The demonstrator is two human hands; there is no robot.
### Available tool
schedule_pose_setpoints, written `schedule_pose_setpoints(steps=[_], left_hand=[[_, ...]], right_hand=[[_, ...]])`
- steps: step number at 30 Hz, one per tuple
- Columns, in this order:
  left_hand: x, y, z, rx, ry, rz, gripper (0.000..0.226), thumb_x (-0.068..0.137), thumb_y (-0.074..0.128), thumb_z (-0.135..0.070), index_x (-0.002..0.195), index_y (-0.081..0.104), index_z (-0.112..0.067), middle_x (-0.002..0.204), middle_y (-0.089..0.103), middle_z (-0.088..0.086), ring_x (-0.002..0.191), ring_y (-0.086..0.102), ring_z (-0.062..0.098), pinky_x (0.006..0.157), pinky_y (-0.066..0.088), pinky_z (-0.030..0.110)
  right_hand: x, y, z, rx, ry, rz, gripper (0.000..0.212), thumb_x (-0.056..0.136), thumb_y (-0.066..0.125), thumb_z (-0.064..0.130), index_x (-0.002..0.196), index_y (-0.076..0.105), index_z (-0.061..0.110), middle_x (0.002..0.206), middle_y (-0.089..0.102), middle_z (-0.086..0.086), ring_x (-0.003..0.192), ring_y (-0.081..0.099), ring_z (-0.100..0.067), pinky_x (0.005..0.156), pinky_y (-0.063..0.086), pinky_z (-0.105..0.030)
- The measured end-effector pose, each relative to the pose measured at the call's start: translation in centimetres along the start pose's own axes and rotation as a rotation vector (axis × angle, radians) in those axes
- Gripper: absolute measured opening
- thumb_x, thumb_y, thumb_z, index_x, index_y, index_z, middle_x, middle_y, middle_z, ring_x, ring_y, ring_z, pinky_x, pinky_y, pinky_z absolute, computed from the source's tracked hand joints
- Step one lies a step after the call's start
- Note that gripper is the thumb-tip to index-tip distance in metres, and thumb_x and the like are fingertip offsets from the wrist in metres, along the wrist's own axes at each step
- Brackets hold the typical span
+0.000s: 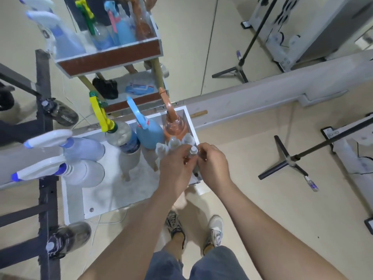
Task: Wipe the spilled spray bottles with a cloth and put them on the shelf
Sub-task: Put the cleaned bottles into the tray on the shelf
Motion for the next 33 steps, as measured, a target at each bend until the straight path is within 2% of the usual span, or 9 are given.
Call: schedule_pose_setpoints(steps=[4,7,10,13,16,20,28,30,33], left_hand=[[-0.2,0.2,0.0,-0.026,-0.076,-0.094,0.019,0.094,0.055,-0.043,0.103,0.067,-0.031,0.091,0.073,-0.008,0.09,0.067,0.011,0.084,0.054,0.041],[-1.0,0.2,-0.5,0.057,-0.138,-0.129,0.02,0.094,0.056,-0.045,0.105,0.067,-0.032,0.096,0.073,-0.011,0.093,0.066,0.011,0.085,0.051,0.03],[-2.3,-0.4,-1.0,0.126,-0.196,-0.196,0.023,0.092,0.063,-0.035,0.113,0.065,-0.025,0.101,0.07,-0.012,0.097,0.064,0.011,0.079,0.041,0.021],[-3.7,-1.0,-2.6,0.116,-0.177,-0.304,0.023,0.088,0.067,-0.023,0.111,0.065,-0.023,0.094,0.066,-0.01,0.086,0.065,0.018,0.078,0.048,0.028],[-5.1,-0.6,-5.5,0.189,-0.075,-0.361,0.011,0.086,0.068,-0.017,0.086,0.059,-0.021,0.084,0.062,-0.002,0.073,0.057,0.022,0.068,0.043,0.031],[-6.7,3.2,-8.3,0.14,-0.017,-0.169,0.02,0.087,0.069,-0.021,0.073,0.055,-0.021,0.069,0.06,-0.004,0.069,0.056,0.022,0.066,0.042,0.033],[-9.0,17.7,-10.8,0.223,0.128,0.394,0.024,0.093,0.058,-0.034,0.077,0.046,-0.022,0.067,0.057,-0.002,0.066,0.056,0.017,0.068,0.047,0.037],[-10.0,21.2,-11.6,0.269,0.146,0.482,0.021,0.094,0.055,-0.036,0.082,0.047,-0.02,0.069,0.058,0.0,0.068,0.057,0.019,0.067,0.046,0.035],[-11.6,26.7,-13.2,0.284,0.237,0.52,0.014,0.094,0.056,-0.026,0.086,0.049,-0.018,0.067,0.059,0.001,0.062,0.054,0.019,0.06,0.039,0.029]], right_hand=[[-0.1,-0.3,-0.3,0.044,-0.055,0.112,0.03,0.091,0.055,0.011,0.119,0.063,0.018,0.102,0.064,-0.004,0.092,0.06,-0.025,0.079,0.048,-0.034],[-1.1,-1.8,-1.0,0.068,-0.069,0.195,0.042,0.092,0.056,0.01,0.134,0.054,0.016,0.123,0.063,-0.009,0.105,0.062,-0.029,0.09,0.049,-0.037],[-2.5,-4.0,-3.0,0.187,0.004,0.241,0.052,0.093,0.056,0.007,0.143,0.045,0.016,0.135,0.058,-0.003,0.114,0.059,-0.023,0.092,0.043,-0.025],[-3.7,-6.0,-5.3,0.292,0.091,0.236,0.051,0.095,0.056,0.012,0.144,0.044,0.02,0.135,0.056,0.004,0.109,0.059,-0.017,0.088,0.043,-0.022],[-5.3,-8.7,-7.5,0.344,0.099,0.158,0.038,0.095,0.058,0.012,0.132,0.058,0.016,0.121,0.065,0.002,0.096,0.061,-0.015,0.083,0.043,-0.017],[-8.1,-12.2,-11.8,0.346,0.172,0.06,0.018,0.093,0.058,0.012,0.106,0.071,0.016,0.085,0.069,0.004,0.083,0.065,-0.02,0.085,0.051,-0.029],[-15.1,-17.7,-23.6,0.349,0.428,-0.118,0.023,0.094,0.053,0.008,0.088,0.068,0.024,0.079,0.067,0.01,0.071,0.061,-0.008,0.077,0.05,-0.021],[-16.5,-18.8,-26.7,0.305,0.468,-0.122,0.02,0.095,0.055,0.007,0.095,0.071,0.019,0.081,0.066,0.01,0.071,0.06,-0.003,0.071,0.044,-0.013],[-17.7,-20.8,-31.7,0.256,0.506,-0.123,0.019,0.095,0.055,0.009,0.098,0.071,0.019,0.082,0.067,0.006,0.068,0.057,-0.007,0.065,0.041,-0.011]])
Point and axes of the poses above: each hand's wrist, its own x-axis towards the middle knuckle, its own y-axis out of the palm, z = x × y, the point moved 7 cm from there along x, towards the middle knuckle
